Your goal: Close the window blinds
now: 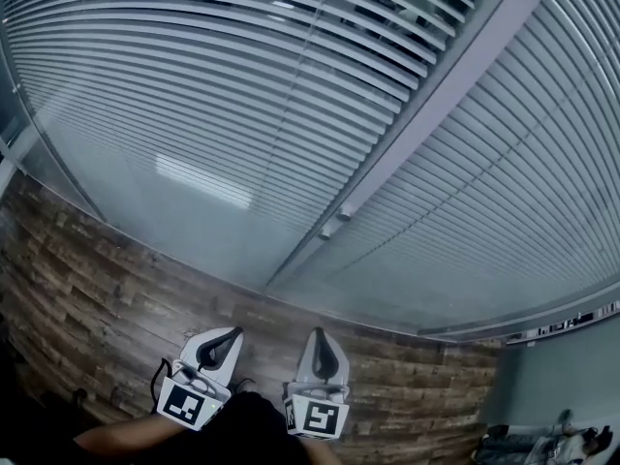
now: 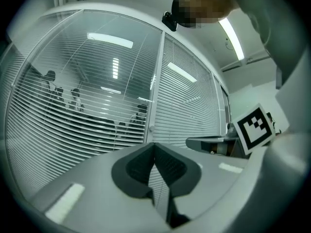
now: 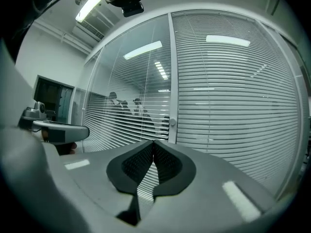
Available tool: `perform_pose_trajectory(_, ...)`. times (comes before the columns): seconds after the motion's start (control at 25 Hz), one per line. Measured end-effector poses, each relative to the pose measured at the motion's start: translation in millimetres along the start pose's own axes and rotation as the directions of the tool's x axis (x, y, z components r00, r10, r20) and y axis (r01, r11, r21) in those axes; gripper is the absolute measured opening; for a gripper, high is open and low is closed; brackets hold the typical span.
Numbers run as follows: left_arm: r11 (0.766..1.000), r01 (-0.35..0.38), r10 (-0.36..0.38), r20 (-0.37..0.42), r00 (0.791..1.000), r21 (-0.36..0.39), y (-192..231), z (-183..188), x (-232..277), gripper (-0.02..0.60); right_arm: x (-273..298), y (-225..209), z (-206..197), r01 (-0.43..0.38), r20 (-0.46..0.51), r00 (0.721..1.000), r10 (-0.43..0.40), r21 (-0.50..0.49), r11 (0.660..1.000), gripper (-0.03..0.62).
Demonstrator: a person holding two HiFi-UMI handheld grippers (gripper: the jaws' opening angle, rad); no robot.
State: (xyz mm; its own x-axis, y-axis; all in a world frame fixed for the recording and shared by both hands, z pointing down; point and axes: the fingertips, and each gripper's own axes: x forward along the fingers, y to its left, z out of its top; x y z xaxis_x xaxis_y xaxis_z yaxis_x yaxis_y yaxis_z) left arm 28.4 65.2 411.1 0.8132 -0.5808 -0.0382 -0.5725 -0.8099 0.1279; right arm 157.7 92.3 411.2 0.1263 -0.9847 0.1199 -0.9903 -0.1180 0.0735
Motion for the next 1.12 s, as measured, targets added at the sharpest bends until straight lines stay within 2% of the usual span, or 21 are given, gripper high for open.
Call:
perform_pose_trajectory(0.16, 1.000, 0.012, -0.012, 0.007, 1.000, -0.010, 14.7, 3.4, 1.9, -0.002, 15.0, 1.3, 3.3, 0.025, -0.002, 1.000, -0.025, -0.002, 1.000, 0.003)
perform_pose_trajectory(0.4, 0.999, 0.047, -0.048, 0.014, 0.999, 0.013, 36.0, 1.9, 14.1, -0.002, 50.5, -5.5, 12.7, 0.079, 0.007, 0.997, -0.079, 0.000, 0.997, 0.005)
perform_pose_trajectory(0.48, 0.998, 0.054, -0.055, 0.024, 0.998, 0.021, 45.9, 0.7, 15.8, -0.002, 64.2, -0.3, 11.9, 0.069, -0.003, 0.998, -0.069, 0.008, 0.998, 0.058)
perform_pose_trajectory(0.56, 0.998, 0.056, -0.058, 0.038, 0.998, 0.032, 55.6, 1.7, 16.5, -0.002, 77.8, 2.1, 14.5, 0.066, 0.002, 0.998, -0.066, -0.003, 0.998, 0.075)
perform_pose_trajectory(0.76, 0.998, 0.053, -0.055, 0.036, 0.998, 0.046, 67.9, 4.5, 27.5, -0.002, 114.8, -22.0, 26.5, 0.101, 0.006, 0.995, -0.101, -0.027, 0.994, 0.081)
perform_pose_trajectory(0.96, 0.998, 0.043, -0.044, 0.043, 0.998, 0.039, 80.2, 9.0, 31.4, -0.002, 150.1, -40.1, 37.9, 0.116, -0.021, 0.993, -0.119, -0.102, 0.988, 0.106)
perform_pose_trajectory(1.12, 0.999, 0.028, -0.029, 0.032, 0.999, 0.025, 88.1, 8.7, 35.0, -0.002, 170.2, -55.5, 39.8, 0.129, -0.026, 0.991, -0.132, -0.098, 0.987, 0.104)
